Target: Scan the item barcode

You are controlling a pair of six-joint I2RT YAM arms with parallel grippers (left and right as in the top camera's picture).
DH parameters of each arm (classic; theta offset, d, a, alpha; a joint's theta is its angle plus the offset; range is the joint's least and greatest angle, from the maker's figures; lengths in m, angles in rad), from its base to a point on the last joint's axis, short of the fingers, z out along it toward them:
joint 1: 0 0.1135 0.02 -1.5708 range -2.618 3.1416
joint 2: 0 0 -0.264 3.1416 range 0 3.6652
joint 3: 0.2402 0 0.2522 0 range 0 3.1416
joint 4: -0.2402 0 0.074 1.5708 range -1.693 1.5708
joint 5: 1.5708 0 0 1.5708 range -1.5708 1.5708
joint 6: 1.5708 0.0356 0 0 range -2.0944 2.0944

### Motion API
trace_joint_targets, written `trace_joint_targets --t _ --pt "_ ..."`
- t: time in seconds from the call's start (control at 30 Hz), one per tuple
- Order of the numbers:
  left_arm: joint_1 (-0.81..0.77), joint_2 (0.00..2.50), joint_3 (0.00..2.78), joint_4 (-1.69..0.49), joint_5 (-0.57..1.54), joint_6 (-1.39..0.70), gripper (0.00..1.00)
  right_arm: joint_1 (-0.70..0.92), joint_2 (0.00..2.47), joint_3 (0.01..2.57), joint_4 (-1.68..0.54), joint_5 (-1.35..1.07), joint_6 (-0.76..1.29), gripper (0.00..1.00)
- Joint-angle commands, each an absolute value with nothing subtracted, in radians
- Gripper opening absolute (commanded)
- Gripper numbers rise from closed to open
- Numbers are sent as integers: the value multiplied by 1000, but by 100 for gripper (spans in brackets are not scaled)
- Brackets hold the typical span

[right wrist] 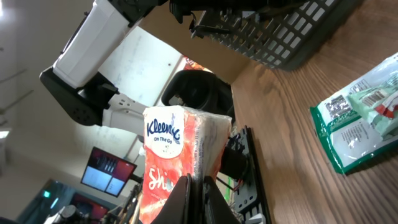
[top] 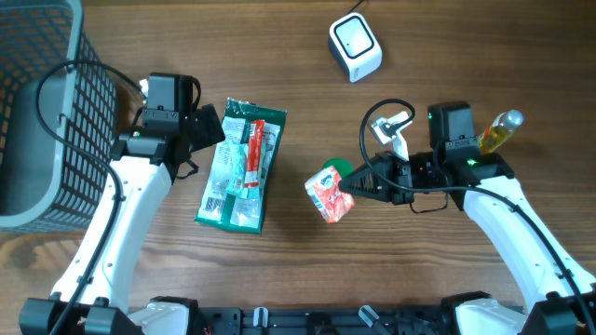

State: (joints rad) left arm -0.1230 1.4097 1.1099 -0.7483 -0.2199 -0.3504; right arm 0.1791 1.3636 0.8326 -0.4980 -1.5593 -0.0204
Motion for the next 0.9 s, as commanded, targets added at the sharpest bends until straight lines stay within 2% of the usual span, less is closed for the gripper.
trace_joint_targets --t 0.0,0.87 --pt "-120 1412 1116 -746 -233 -348 100 187 1350 822 -506 -1621 -30 4" --pt "-120 1412 1116 -746 -233 -348 100 189 1350 822 -506 -1587 -26 4"
